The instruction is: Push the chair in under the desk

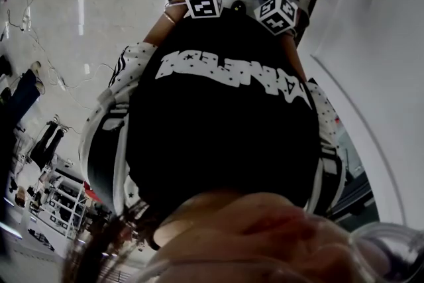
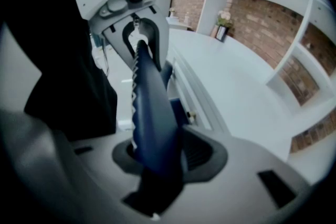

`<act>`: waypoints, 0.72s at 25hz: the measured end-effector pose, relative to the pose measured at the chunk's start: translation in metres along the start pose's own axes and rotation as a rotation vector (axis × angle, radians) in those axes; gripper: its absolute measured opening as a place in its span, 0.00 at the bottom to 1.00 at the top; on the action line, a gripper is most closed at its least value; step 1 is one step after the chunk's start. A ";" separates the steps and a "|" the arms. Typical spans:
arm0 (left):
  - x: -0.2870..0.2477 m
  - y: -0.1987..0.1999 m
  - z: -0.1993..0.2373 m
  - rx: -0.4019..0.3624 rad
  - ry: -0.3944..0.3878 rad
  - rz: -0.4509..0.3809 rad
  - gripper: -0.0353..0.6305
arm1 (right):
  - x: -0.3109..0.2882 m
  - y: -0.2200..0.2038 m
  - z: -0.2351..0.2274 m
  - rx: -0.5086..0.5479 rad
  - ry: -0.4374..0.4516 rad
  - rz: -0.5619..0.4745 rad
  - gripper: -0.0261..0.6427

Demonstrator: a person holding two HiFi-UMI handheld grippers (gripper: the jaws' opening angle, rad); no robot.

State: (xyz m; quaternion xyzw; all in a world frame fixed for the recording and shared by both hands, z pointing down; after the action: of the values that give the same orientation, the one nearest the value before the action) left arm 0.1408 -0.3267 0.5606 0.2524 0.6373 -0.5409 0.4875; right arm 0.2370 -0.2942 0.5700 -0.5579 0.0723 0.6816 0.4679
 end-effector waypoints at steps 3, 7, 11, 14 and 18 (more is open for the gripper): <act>-0.001 -0.002 0.002 0.000 0.007 -0.004 0.26 | -0.002 0.000 0.001 -0.001 -0.001 0.001 0.28; -0.003 -0.005 0.002 0.003 0.012 -0.011 0.26 | -0.005 0.000 0.004 0.000 0.002 0.006 0.28; -0.008 -0.014 0.001 0.015 0.017 -0.016 0.27 | -0.011 0.002 0.010 0.007 0.011 0.012 0.28; -0.007 -0.014 0.005 0.030 0.013 -0.023 0.29 | -0.012 0.002 0.007 0.006 0.011 0.008 0.31; -0.007 -0.016 0.008 0.050 0.022 -0.027 0.32 | -0.014 0.002 0.006 0.001 -0.004 -0.001 0.34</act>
State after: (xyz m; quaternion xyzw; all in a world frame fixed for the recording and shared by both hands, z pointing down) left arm 0.1327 -0.3375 0.5743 0.2617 0.6324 -0.5603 0.4666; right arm 0.2304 -0.2993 0.5832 -0.5565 0.0714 0.6825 0.4685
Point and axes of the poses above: the fingertips, and each gripper's own axes: x backward along the fingers, z to its left, y out of its top, the point moved 3 cm from there along x, backward along the fingers, and after that the axes turned 14 degrees about -y, right-handed, at the moved point
